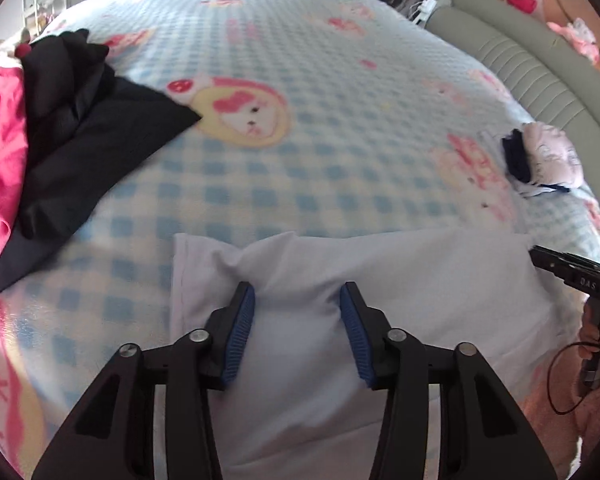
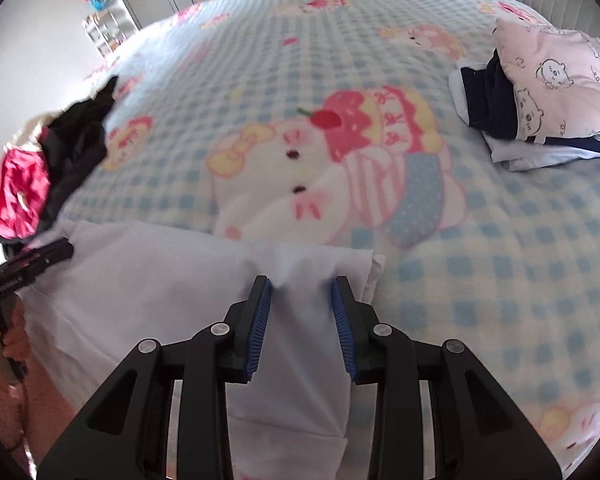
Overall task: Fold clothes
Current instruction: 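Press and smooth the folded shirt edge with both open grippers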
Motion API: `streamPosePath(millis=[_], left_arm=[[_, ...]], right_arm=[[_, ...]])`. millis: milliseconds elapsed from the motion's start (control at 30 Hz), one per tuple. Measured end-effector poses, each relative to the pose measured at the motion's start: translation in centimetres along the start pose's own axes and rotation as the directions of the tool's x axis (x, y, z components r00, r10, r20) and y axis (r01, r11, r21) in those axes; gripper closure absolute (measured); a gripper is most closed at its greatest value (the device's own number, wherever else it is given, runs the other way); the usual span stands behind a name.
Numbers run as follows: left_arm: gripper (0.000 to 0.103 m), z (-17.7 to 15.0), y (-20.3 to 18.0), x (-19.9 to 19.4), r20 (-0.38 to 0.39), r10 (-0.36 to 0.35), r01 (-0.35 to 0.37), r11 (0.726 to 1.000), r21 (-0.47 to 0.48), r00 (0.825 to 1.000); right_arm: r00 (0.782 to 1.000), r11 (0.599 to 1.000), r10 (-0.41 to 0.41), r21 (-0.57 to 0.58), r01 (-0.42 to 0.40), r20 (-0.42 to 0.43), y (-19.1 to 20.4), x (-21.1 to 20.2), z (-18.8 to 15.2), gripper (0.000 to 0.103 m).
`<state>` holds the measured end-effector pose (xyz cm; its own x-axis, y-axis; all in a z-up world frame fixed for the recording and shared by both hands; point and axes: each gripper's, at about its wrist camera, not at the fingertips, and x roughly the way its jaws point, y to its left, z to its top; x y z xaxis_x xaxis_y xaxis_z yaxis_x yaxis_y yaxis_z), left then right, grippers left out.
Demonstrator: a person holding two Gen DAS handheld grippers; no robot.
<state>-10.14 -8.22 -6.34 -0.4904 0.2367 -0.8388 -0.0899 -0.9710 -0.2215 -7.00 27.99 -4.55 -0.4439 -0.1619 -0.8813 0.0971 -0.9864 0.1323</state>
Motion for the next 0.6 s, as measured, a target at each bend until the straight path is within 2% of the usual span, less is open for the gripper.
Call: streamPosePath(millis=[67, 133, 167, 233, 267, 333, 400, 467, 533, 600], left_arm=[[0.073, 0.4, 1.1, -0.3, 0.018, 0.035, -0.034, 0.999, -0.015, 0.999], [0.075, 0.9, 2.5, -0.4, 0.027, 0.075, -0.073, 0.996, -0.051, 0.997], [0.075, 1.2, 3.3, -0.5, 0.036, 0.117, -0.114, 0.991, -0.075, 0.992], [0.075, 1.4, 4.7, -1.5, 0.067, 0.168, -0.158, 0.979, -0.128, 0.984], [0.074, 1.4, 5.4, -2.1, 0.078, 0.153, -0.139, 0.977, -0.165, 0.985], [0.07, 1.0, 5.9, -3.0, 0.096, 0.045, -0.026, 0.983, -0.184, 0.994], [0.059, 0.7, 5.3, -3.0, 0.096, -0.017, 0.03, 0.989, -0.142, 0.995], [0.056, 0.8, 4.5, -1.8, 0.055, 0.033, -0.027, 0.995, -0.099, 0.998], [0.058, 1.2, 4.7, -0.2, 0.01, 0.06, -0.058, 0.993, -0.107, 0.998], [0.074, 1.7, 5.4, 0.5, 0.007, 0.019, -0.018, 0.988, -0.156, 1.0]], right_arm=[[1.0, 0.999, -0.025, 0.029, 0.025, 0.004, -1.0, 0.4, -0.8, 0.071], [1.0, 0.996, 0.006, 0.094, -0.007, 0.011, -2.5, 0.4, -1.5, 0.069], [1.0, 0.993, 0.013, 0.117, -0.015, 0.014, -2.9, 0.3, -1.6, 0.069], [1.0, 0.992, -0.013, 0.128, 0.009, 0.027, -2.9, -0.2, -1.6, 0.069], [0.998, 0.991, -0.04, 0.127, 0.034, 0.044, -2.7, -0.8, -1.5, 0.069], [0.994, 0.99, -0.073, 0.129, 0.062, 0.082, -2.2, -2.0, -1.3, 0.069], [0.995, 0.99, -0.015, 0.139, 0.001, 0.099, -2.2, -2.4, -1.0, 0.068], [0.997, 0.99, -0.012, 0.138, 0.001, 0.079, -2.3, -1.6, -0.7, 0.067], [0.998, 0.991, -0.02, 0.136, 0.013, 0.055, -2.3, -0.8, -0.4, 0.067], [0.999, 0.99, -0.016, 0.142, 0.011, 0.033, -2.3, 0.1, -0.4, 0.067]])
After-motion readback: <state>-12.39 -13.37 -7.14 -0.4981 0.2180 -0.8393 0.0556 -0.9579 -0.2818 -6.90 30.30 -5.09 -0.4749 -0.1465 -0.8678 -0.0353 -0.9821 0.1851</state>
